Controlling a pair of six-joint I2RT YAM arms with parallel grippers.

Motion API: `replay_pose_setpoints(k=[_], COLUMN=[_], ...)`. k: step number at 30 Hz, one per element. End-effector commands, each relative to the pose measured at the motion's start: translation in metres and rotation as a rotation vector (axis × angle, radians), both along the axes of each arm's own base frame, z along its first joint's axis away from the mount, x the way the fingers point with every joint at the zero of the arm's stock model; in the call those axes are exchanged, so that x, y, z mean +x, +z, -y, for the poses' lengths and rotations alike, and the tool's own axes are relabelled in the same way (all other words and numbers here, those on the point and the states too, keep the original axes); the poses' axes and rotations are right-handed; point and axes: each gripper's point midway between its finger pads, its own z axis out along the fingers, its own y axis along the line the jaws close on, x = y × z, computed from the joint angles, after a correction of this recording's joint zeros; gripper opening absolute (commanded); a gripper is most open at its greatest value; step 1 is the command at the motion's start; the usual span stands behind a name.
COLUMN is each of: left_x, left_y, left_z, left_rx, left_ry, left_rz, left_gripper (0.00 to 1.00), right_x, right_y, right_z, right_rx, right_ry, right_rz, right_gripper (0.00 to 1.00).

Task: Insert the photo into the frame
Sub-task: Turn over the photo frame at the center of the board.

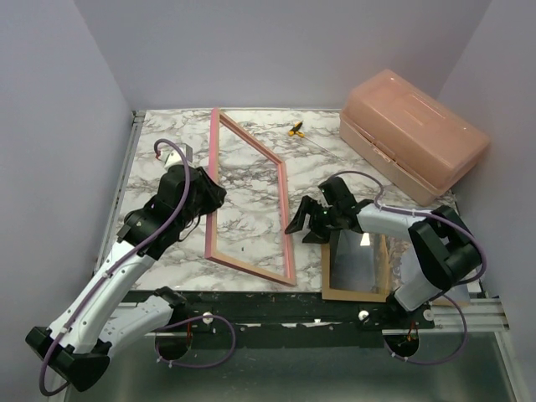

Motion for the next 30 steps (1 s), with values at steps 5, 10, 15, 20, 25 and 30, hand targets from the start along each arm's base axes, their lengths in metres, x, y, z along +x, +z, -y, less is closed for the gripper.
replay_pose_setpoints(k=[5, 10, 15, 20, 25, 30], left_x=[-0.019, -0.019, -0.019, -0.022, -0.023, -0.022], left_y=[-0.066, -0.079, -0.089, -0.104, -0.118, -0.125], left_z=[-0.013, -0.020, -0.029, -0.038, -0.037, -0.041], left_rx=[0.115, 0.130, 0.168, 0.235, 0.254, 0.289], left_ry=[-0.047, -0.038, -0.026, -0.034, -0.056, -0.051], left_rz=[-0.180, -0.206, -0.236, -0.287, -0.321, -0.353], left_gripper=[0.00, 0.00, 0.14, 0.37, 0.46, 0.58], right_x=[0.005, 0.004, 0.003, 0.004, 0.000, -0.004], right_y=[-0.022, -0.032, -0.037, -0.042, -0.047, -0.048], right_z=[-0.011, -0.009, -0.002, 0.007, 0.009, 0.011], right_rx=[-0.022, -0.045, -0.089, -0.136, -0.140, -0.141], right_ry=[0.017, 0.014, 0.005, -0.013, -0.018, -0.018], right_rz=[0.015, 0.006, 0.010, 0.018, 0.003, -0.003], right_gripper=[0.68, 0.57, 0.35, 0.11, 0.00, 0.00])
